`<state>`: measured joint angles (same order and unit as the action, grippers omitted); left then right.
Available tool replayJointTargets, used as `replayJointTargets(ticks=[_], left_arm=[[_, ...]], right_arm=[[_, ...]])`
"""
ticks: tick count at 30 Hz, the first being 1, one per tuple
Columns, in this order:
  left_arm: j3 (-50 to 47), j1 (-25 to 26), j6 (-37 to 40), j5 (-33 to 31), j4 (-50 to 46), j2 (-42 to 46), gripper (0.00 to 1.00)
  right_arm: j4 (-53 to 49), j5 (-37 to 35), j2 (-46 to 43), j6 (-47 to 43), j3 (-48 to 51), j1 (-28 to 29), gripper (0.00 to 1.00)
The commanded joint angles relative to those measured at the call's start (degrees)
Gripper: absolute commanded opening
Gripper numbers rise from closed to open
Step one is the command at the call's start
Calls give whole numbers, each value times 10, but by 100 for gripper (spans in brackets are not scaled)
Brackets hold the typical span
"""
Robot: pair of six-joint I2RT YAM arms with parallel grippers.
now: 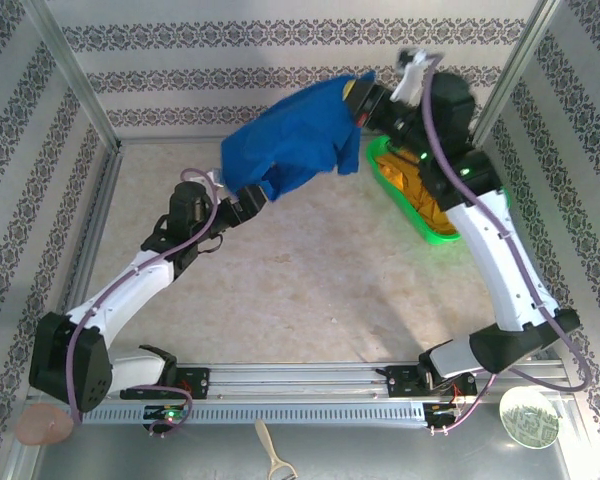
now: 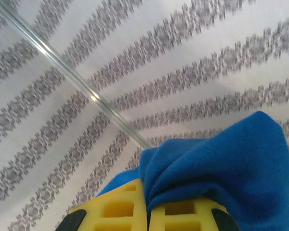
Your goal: Fold the inside-out t-shirt
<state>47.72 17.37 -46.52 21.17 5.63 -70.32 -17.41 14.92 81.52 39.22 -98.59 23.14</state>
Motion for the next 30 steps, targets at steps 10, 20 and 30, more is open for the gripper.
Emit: replayJointTargets(ticks=[10, 20, 30], left_arm=[[-45, -42, 9, 10, -47, 20, 99], [-42, -61, 34, -66, -161, 63, 99], [-37, -183, 42, -32, -226, 126, 99]], right_arm=[[74, -132, -55, -25, 379, -1, 71], [54, -200, 15, -109, 404, 184, 72], [-73, -213, 293, -200, 94, 276, 79]])
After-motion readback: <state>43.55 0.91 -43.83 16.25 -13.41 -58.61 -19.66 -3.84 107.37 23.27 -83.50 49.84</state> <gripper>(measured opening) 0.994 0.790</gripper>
